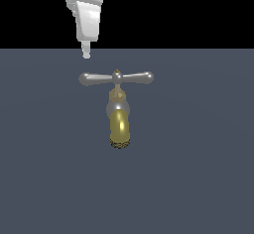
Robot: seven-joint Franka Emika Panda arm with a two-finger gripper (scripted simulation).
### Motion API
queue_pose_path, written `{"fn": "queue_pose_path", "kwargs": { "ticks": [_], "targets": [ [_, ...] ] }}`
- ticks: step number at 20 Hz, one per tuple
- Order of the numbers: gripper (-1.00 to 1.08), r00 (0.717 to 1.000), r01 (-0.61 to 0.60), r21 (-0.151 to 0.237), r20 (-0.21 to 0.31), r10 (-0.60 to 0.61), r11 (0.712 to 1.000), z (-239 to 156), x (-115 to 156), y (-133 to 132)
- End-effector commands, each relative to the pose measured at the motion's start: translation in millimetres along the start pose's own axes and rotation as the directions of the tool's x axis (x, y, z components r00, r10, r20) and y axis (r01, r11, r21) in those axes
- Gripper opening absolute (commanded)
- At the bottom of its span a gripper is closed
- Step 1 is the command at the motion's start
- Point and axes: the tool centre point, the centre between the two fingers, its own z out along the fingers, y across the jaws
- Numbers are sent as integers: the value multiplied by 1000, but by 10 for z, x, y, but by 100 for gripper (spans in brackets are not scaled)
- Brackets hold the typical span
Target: Turn on the faucet by rotating a designated handle.
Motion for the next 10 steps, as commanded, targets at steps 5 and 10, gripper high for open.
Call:
{"fn": "queue_pose_path", "kwargs": {
  "ticks": [5, 10],
  "targets": [
    [-100, 988, -149, 7, -46, 149, 989, 374, 38, -240],
    [-100, 973, -220, 17, -73, 220, 975, 564, 57, -351]
  ]
}}
